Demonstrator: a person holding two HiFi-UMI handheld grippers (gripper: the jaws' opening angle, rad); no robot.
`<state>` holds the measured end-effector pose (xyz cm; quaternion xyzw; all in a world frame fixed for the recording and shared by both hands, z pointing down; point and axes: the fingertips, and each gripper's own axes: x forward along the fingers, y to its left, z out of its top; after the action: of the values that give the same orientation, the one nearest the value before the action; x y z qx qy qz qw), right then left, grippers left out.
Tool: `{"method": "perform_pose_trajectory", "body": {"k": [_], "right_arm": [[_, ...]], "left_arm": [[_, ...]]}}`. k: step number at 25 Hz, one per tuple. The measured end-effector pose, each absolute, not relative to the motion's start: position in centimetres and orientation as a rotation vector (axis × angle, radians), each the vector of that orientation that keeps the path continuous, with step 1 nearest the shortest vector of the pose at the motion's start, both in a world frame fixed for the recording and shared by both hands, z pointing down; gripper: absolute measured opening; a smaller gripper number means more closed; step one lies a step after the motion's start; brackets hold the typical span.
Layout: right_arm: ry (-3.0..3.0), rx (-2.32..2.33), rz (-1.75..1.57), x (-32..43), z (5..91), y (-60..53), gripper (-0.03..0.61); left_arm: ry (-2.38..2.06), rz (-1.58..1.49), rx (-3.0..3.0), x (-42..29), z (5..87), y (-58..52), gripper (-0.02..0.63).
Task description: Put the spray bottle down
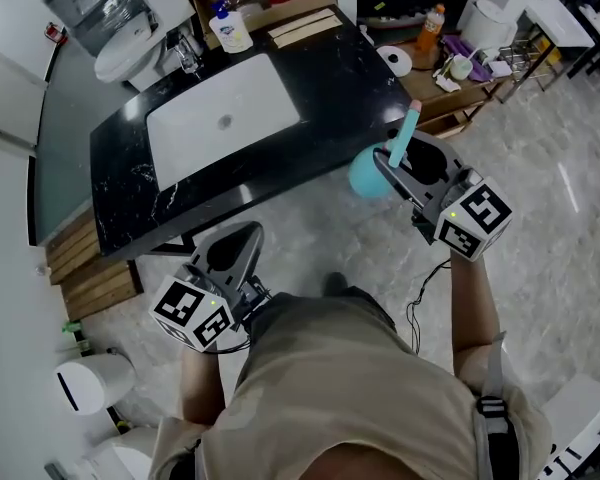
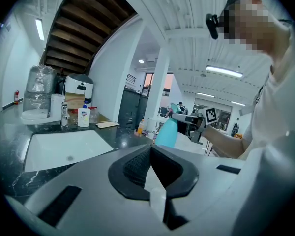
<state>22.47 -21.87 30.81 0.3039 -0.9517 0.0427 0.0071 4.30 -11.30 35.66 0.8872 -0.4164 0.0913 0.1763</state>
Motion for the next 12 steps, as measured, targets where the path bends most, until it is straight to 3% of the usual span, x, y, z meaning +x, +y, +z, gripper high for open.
{"method": "perform_pose_trajectory", "body": {"k": [12], "right_arm": [[-2.985, 0.826, 0.068, 20.8, 30.6, -24.6, 0.161]], "left_arm": [[-1.234, 0.243, 2.493, 3.1, 35.6, -12.0, 0.011]]}}
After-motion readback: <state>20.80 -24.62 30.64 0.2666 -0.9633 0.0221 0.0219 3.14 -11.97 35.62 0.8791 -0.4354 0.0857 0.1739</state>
